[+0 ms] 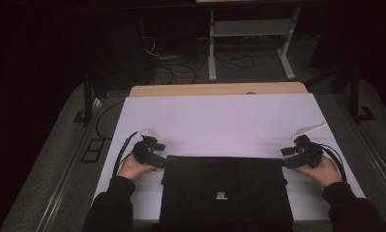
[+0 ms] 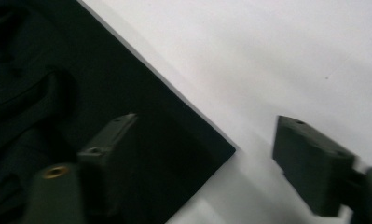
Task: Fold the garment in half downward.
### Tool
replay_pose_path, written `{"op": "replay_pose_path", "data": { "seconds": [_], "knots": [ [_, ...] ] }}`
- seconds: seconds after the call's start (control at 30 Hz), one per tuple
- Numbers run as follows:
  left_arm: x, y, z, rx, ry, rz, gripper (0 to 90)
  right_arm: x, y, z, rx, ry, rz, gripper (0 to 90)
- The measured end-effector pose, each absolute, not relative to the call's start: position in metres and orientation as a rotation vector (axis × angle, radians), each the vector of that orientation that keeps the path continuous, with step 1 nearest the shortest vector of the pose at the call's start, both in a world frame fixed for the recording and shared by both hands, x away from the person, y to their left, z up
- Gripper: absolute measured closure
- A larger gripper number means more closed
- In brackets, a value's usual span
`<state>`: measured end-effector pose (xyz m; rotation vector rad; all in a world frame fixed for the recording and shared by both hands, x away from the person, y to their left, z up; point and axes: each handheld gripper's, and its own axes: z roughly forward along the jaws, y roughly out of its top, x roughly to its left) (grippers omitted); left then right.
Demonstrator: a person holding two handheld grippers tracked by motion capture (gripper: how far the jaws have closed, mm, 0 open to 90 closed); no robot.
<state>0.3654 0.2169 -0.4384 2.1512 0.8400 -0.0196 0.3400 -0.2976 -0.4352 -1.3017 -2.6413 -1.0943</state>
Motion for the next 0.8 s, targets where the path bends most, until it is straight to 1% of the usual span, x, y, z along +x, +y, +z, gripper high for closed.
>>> {"op": "replay_pose_path", "data": {
  "seconds": [0.13, 0.37, 0.53, 0.63, 0.67, 0.8],
  "knots": [
    [0.3663, 0.2185, -0.4392, 2.152, 0.839, -0.018, 12.8, 0.3406, -0.2996, -0.4393, -1.298, -2.633, -1.075, 35.9],
    [0.3680, 0.2209, -0.4453, 2.187, 0.841, -0.008, 15.3, 0.3410, -0.3008, -0.4411, -1.304, -2.642, -1.065, 48.5],
    [0.3674, 0.2208, -0.4448, 2.193, 0.836, 0.011, 20.5, 0.3406, -0.2976, -0.4409, -1.318, -2.679, -1.053, 57.9],
    [0.3661, 0.2191, -0.4441, 2.211, 0.815, 0.019, 27.0, 0.3409, -0.2965, -0.4411, -1.328, -2.684, -1.055, 60.8],
    [0.3657, 0.2187, -0.4438, 2.217, 0.810, 0.024, 30.9, 0.3411, -0.2965, -0.4414, -1.322, -2.691, -1.059, 62.0],
    [0.3649, 0.2172, -0.4438, 2.223, 0.792, 0.015, 43.0, 0.3403, -0.2956, -0.4422, -1.318, -2.686, -1.057, 70.1]
  ]
}}
